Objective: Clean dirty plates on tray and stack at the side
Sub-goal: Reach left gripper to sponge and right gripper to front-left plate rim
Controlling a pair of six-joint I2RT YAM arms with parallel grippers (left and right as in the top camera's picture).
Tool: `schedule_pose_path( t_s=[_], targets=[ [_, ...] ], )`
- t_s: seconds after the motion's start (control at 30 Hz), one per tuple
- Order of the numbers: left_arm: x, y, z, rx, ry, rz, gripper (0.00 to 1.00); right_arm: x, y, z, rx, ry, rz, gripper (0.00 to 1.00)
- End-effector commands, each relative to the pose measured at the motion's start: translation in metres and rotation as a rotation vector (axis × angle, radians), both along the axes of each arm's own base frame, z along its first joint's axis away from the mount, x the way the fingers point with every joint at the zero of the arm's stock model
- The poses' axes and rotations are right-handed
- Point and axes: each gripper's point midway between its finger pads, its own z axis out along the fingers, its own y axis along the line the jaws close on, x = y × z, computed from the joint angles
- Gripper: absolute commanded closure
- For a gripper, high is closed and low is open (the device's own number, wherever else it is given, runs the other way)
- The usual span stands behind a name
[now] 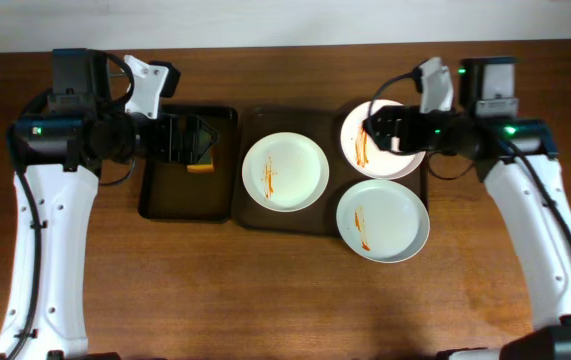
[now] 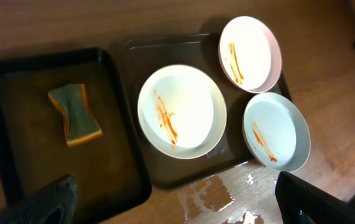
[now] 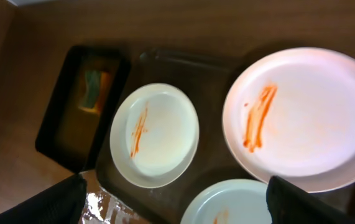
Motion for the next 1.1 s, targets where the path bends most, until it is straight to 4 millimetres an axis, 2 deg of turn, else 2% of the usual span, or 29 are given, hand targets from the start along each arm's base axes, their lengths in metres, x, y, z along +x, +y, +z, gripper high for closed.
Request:
schedule_pose_path(
  t_s=[0.0,0.1,0.2,0.27,0.3,0.37,0.4,0.43,0.5,0.67,0.73,0.9,1.0,1.07],
  targets=[
    [0.020,0.033,-0.001,0.080,0.071,0.223,0.00,0.007,0.019,-0.006,-0.040,0.029,-0.045,0.14],
    [0.041,0.055,-0.009,0.171,0.141,0.335,0.00,0.016,0.032,-0.021,-0.086,0.063,-0.109,0.19],
    [0.063,0.067,-0.034,0.232,0.192,0.366,0.00,0.024,0.047,-0.048,-0.117,0.100,-0.107,0.33],
    [0.078,0.076,-0.054,0.277,0.203,0.388,0.13,0.029,0.054,-0.081,-0.158,0.165,-0.139,0.42],
    [0.084,0.078,-0.060,0.287,0.203,0.394,0.14,0.031,0.060,-0.096,-0.170,0.185,-0.127,0.45],
    [0.093,0.078,-0.072,0.289,0.210,0.394,0.14,0.035,0.068,-0.134,-0.192,0.254,-0.164,0.54],
    [0.096,0.078,-0.075,0.289,0.209,0.394,0.14,0.037,0.068,-0.145,-0.193,0.274,-0.177,0.56],
    [0.099,0.078,-0.078,0.289,0.208,0.394,0.05,0.039,0.069,-0.158,-0.195,0.293,-0.184,0.57],
    [0.104,0.078,-0.082,0.289,0.205,0.394,0.02,0.041,0.070,-0.176,-0.202,0.317,-0.188,0.59],
    [0.109,0.078,-0.101,0.294,0.238,0.389,0.00,0.040,0.075,-0.204,-0.199,0.367,-0.178,0.71],
    [0.115,0.078,-0.112,0.296,0.246,0.388,0.03,0.039,0.083,-0.210,-0.158,0.389,-0.153,0.75],
    [0.125,0.078,-0.138,0.298,0.274,0.381,0.05,0.032,0.085,-0.227,-0.139,0.455,-0.182,0.82],
    [0.127,0.076,-0.147,0.296,0.286,0.361,0.10,0.027,0.089,-0.232,-0.131,0.477,-0.167,0.89],
    [0.128,0.066,-0.151,0.267,0.284,0.294,0.15,0.020,0.089,-0.234,-0.128,0.511,-0.175,0.96]
  ],
)
